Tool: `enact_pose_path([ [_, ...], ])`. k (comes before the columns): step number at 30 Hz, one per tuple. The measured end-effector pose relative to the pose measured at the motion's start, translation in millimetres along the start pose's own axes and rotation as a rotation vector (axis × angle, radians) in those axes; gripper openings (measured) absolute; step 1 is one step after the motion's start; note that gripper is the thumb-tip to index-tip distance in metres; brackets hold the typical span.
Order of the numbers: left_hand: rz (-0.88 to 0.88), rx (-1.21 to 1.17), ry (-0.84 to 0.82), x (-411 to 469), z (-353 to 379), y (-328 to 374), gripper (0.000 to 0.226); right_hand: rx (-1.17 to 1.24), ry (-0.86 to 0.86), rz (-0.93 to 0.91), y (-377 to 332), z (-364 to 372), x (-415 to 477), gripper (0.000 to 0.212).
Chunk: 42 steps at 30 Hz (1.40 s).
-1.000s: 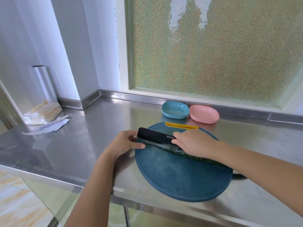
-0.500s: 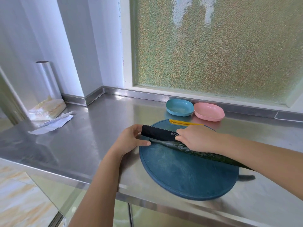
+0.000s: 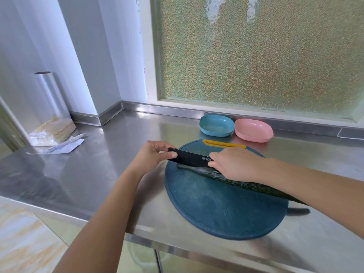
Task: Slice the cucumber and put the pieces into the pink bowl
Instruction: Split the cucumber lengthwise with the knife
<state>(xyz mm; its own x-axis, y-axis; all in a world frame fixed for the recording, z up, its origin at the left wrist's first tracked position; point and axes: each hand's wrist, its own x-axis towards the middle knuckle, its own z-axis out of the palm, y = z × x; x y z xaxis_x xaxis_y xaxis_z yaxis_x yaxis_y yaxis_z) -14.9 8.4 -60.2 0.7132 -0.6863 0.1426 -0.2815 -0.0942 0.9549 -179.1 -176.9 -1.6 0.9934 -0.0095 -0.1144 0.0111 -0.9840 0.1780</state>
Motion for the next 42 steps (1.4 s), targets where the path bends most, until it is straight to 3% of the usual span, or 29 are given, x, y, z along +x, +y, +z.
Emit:
enact_pose_path([
  [10, -0.018, -0.132, 0.002, -2.4, 4.3, -6.4, 0.012, -0.103, -0.019, -0.059, -3.9, -6.0, 1.3, 0.024],
  [18, -0.039, -0.186, -0.010, -3.7, 7.2, -3.8, 0.009, 0.018, -0.031, 0.006, 1.2, -2.6, 3.6, 0.033],
  [30, -0.072, -0.106, -0.083, -6.8, 7.4, -6.8, 0.005, -0.062, -0.056, -0.023, 0.1, -4.2, 2.5, 0.031],
  [33, -0.108, 0.043, -0.140, -4.4, 11.5, -10.0, 0.044, -0.070, -0.071, -0.025, 0.8, -5.8, 2.1, 0.028],
  [35, -0.098, 0.199, -0.141, -1.3, 19.2, -10.1, 0.057, -0.067, -0.075, -0.026, 1.9, -5.9, 2.8, 0.025],
  [37, -0.084, 0.230, -0.102, -0.7, 25.8, -5.8, 0.069, -0.061, -0.082, -0.025, 3.3, -4.8, 3.3, 0.024],
  [39, -0.034, 0.216, 0.040, -5.2, 29.8, -4.2, 0.081, -0.028, -0.089, -0.028, 5.4, -2.9, 3.2, 0.025],
  [40, 0.037, 0.245, 0.171, -10.2, 31.8, -2.2, 0.078, 0.003, -0.098, -0.029, 6.7, -2.1, 3.0, 0.026],
  [42, 0.269, 0.374, 0.430, -25.0, 40.4, 6.8, 0.050, 0.091, -0.130, -0.018, 10.4, -3.9, 1.6, 0.027],
])
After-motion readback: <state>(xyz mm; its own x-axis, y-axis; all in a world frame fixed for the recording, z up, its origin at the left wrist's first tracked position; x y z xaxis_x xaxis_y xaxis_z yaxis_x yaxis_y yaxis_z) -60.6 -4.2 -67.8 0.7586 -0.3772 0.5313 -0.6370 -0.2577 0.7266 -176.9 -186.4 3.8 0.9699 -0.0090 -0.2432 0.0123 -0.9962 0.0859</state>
